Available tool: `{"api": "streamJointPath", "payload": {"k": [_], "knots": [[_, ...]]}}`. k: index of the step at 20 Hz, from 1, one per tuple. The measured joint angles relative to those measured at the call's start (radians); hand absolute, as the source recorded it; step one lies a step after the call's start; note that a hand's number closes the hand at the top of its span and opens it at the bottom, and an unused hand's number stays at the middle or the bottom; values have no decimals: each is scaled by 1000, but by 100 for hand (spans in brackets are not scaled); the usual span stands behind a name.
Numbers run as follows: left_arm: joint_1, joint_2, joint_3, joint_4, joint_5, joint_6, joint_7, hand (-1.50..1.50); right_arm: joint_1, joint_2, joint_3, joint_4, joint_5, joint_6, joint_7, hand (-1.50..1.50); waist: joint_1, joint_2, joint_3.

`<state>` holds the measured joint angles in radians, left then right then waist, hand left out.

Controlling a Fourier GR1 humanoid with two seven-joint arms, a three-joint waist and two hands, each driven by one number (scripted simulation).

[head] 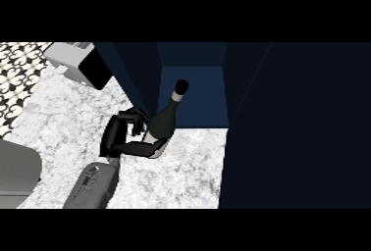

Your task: Pick up the wine, place it into the cabinet and close the cabinet

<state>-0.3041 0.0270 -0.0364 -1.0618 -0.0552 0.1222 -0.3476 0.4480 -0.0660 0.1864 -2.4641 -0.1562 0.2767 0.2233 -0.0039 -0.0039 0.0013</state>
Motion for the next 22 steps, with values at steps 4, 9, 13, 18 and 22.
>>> {"api": "streamJointPath", "payload": {"k": [4, 9, 13, 18, 22], "knots": [[-5, 14, -34, -11, -41, 80, 44, 150, -10, 0, -17, 3, -4, 6, -5, -150, 1, -2, 2], [-17, 40, -74, -24, -45, 173, 123, 150, -3, 8, 0, 5, -5, 11, -8, -150, -2, -3, 2], [-42, 65, -89, -7, -11, 229, 152, 150, -5, 8, -7, 12, -6, 23, -19, -150, -13, -1, 3], [-72, 84, -103, 13, 11, 300, 197, 150, -3, 9, 0, 16, -8, 35, -32, -150, -26, -1, 4], [-91, 90, -119, 31, 2, 336, 223, 150, -11, 11, -8, 32, -8, 41, -44, -150, -29, -2, 5]]}}
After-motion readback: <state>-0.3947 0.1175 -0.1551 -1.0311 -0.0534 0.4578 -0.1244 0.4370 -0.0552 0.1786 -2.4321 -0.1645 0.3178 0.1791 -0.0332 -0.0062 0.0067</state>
